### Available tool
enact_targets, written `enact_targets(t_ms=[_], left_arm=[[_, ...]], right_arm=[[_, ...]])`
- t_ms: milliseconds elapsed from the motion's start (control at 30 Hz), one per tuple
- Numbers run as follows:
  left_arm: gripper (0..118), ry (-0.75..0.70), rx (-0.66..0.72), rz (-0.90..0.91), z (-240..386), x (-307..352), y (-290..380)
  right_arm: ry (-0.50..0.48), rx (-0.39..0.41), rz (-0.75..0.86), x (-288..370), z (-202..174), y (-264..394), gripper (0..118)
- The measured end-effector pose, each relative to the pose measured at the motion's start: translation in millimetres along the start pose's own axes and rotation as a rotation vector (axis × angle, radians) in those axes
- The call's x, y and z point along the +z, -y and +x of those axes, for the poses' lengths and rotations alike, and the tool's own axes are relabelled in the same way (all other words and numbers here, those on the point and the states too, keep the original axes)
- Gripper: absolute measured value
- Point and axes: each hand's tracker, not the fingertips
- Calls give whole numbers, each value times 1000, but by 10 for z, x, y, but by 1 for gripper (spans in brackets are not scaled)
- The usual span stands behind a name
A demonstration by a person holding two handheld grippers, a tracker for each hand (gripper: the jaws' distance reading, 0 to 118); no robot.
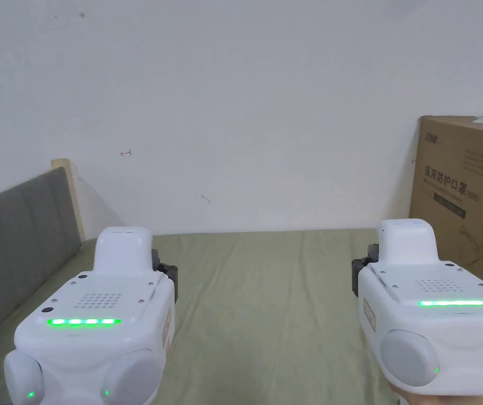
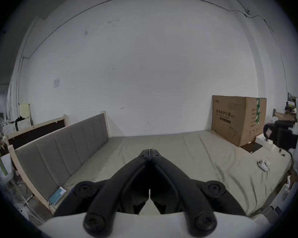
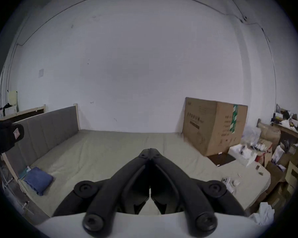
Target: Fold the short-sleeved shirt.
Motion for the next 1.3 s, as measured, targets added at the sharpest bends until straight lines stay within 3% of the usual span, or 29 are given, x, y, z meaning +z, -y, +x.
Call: enact_targets(t_ms=[333,367,400,467,500,533,567,833,1033,1300], left_arm=[[3,-13,1,-10,-1,26,48],[10,-15,14,-10,-2,28,41],[26,-19,13,-14,5,30,26],[81,-26,14,-16,1,30,18],[99,-27,15,-15,-5,35,21],[107,-28,28,15,-11,63,30],[107,-24,30,45,-14,88,35],[112,5,54,24,-37,104,38],[111,-53,-46,-11,111,69,103],[111,-17,-33,-68,150,-12,140]], right_arm=[[-33,-25,9,68,17,15,0],[-37,-26,11,73,20,13,7],[-38,-27,12,75,21,11,17],[-39,-32,24,89,33,7,52],[-36,-32,26,90,33,6,78],[-35,-32,27,88,38,6,105],[-33,-35,28,86,51,9,114],[-17,-41,47,99,80,54,116],[-15,-25,33,82,46,88,116],[-18,-36,8,0,62,114,116]])
